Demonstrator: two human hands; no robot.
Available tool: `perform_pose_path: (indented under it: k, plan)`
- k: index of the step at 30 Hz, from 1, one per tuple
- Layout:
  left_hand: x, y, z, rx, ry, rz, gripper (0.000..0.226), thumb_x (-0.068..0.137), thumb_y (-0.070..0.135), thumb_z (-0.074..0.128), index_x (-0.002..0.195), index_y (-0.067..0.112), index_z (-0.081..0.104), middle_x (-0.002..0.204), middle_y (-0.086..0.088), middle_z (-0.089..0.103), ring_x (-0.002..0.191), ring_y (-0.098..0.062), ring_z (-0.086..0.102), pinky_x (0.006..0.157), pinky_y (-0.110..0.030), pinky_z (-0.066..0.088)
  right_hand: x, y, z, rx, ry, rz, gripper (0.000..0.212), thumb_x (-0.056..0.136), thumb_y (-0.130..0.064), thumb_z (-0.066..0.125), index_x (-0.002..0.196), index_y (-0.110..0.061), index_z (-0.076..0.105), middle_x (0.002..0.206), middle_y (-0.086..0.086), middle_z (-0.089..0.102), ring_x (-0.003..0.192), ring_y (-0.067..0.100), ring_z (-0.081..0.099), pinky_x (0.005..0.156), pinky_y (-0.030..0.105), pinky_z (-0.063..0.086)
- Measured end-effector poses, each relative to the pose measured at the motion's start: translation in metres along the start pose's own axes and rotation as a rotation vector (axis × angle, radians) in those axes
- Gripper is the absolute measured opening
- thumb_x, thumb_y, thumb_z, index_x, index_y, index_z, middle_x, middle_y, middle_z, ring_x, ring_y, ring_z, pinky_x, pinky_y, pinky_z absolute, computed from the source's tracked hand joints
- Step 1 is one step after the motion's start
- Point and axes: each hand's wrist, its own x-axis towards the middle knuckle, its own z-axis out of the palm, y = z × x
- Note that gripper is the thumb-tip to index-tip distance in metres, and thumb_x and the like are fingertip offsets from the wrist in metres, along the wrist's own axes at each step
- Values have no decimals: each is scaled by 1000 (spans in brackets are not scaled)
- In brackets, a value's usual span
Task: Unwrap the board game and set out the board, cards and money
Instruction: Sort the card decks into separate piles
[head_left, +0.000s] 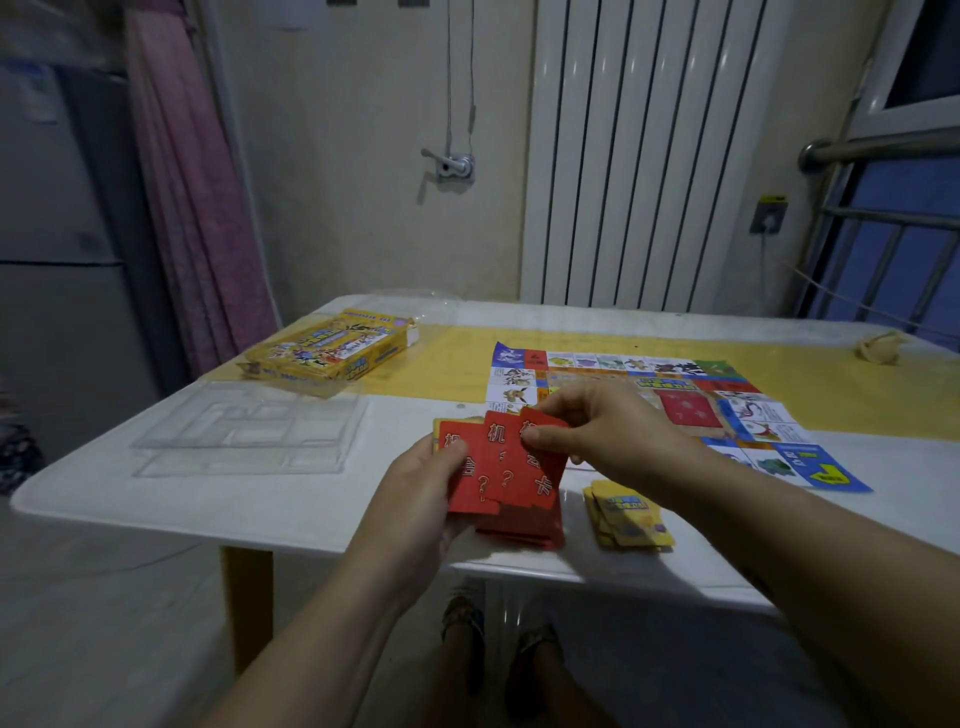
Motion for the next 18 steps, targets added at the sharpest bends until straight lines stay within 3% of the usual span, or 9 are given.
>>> perform_pose_path:
  k: [7,10,14,18]
  plan:
    - [3,0,-3,59,60,77,16,94,8,51,102,12,65,92,-9,74,83,-21,71,74,-33,56,-2,4,1,16,3,40,5,83,-18,69,82,-20,65,89,4,72,84,15,65,69,25,52]
    - [4,-3,2,57,101,108,15,90,6,58,99,15,65,90,-7,74,84,-22,70,75,-35,54,-4,7,1,66,26,75,7,81,-17,71,81,-18,64,93,10,72,83,18,63,71,29,51]
    - [5,-7,12,-23,154,98,18,85,4,63,99,16,63,91,-8,74,82,-22,70,73,-35,53,-5,12,3,176,69,107,12,79,-12,73,77,-15,61,79,6,68,75,15,62,65,26,47]
    - [2,-8,18,-109,109,13,25,81,9,66,105,13,61,96,-15,72,83,-33,70,73,-58,54,-6,17,3,274,113,137,14,77,-8,73,78,-13,60,80,7,68,80,20,63,67,29,48]
